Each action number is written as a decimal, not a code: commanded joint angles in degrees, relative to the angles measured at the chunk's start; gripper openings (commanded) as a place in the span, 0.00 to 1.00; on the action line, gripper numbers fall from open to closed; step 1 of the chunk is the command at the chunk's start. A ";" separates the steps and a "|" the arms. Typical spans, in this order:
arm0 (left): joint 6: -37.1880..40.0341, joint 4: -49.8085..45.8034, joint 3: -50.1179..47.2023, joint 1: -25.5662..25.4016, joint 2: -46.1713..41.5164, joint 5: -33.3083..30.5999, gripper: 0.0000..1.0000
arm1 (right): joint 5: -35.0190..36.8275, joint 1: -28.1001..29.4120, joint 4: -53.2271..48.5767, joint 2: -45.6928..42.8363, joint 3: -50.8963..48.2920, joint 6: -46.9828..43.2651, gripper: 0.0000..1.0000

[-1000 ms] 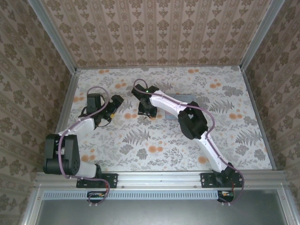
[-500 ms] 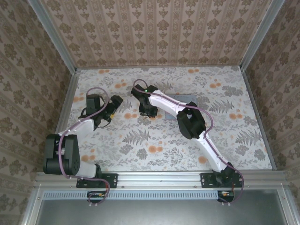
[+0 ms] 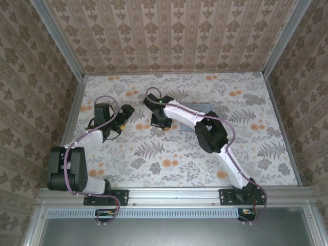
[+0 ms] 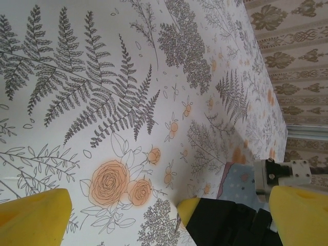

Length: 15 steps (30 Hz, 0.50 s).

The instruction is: Unlock the padlock with the key

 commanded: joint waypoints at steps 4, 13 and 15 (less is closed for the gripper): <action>1.89 -3.21 0.96 0.01 -1.19 0.44 1.00 | -4.51 0.16 10.81 -4.62 -13.58 0.48 0.00; 4.06 -5.42 5.54 -3.18 0.64 1.17 1.00 | -10.03 -1.47 31.85 -20.28 -32.21 -3.95 0.00; 4.24 -5.53 7.11 -4.21 1.58 2.16 1.00 | -12.46 -2.56 36.45 -23.76 -36.40 -5.11 0.00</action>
